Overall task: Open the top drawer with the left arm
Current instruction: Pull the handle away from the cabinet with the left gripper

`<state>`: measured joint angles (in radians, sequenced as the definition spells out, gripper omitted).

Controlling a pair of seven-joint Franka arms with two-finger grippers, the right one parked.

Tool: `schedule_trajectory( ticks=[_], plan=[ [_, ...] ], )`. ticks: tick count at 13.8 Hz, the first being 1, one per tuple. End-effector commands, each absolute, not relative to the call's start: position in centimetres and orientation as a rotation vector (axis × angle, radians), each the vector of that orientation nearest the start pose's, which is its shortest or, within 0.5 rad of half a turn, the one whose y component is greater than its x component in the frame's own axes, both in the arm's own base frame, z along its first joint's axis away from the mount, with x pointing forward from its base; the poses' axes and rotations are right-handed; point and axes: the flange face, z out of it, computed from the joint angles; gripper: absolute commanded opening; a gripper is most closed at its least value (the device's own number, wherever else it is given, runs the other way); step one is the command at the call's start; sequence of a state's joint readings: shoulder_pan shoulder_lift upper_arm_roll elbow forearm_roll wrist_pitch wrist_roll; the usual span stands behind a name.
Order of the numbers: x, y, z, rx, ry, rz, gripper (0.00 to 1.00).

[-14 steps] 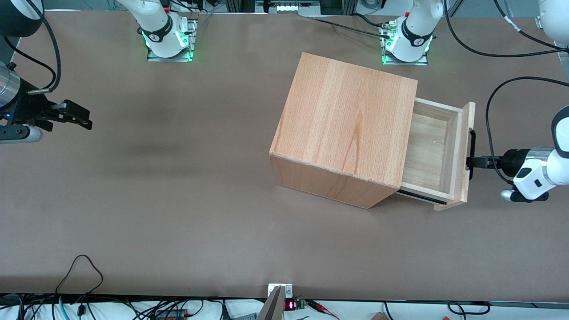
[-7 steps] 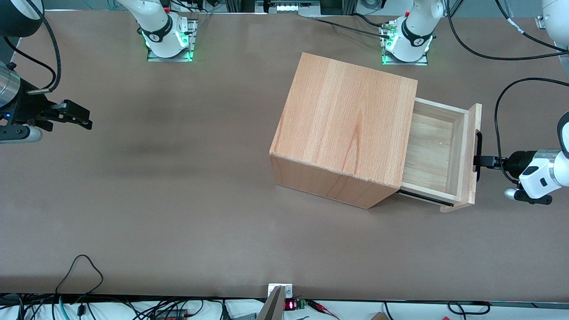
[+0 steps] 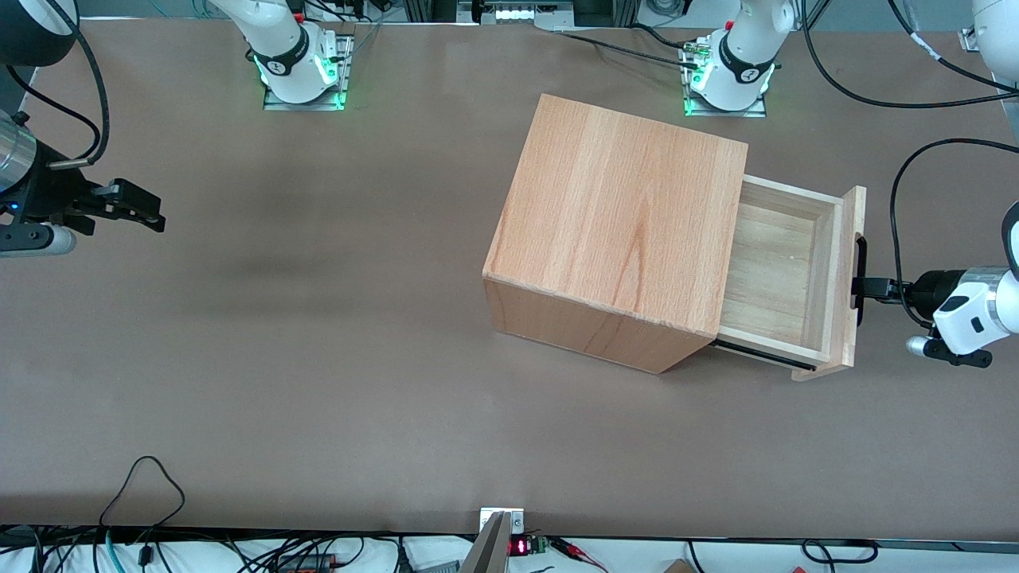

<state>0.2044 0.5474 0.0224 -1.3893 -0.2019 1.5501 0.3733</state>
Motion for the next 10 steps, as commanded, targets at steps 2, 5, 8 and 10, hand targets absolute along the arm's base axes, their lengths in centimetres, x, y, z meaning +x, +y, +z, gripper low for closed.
schedule_trajectory(
  ticks=[2,5,8,10],
  plan=[
    [65.7,14.7,36.8,-3.373,0.253,0.485,1.00],
    [65.5,15.8,36.2,-3.380,0.265,0.487,1.00],
    [65.5,16.2,36.3,-3.381,0.253,0.478,1.00],
    [65.5,18.6,37.6,-3.384,0.193,0.423,1.00]
  ],
)
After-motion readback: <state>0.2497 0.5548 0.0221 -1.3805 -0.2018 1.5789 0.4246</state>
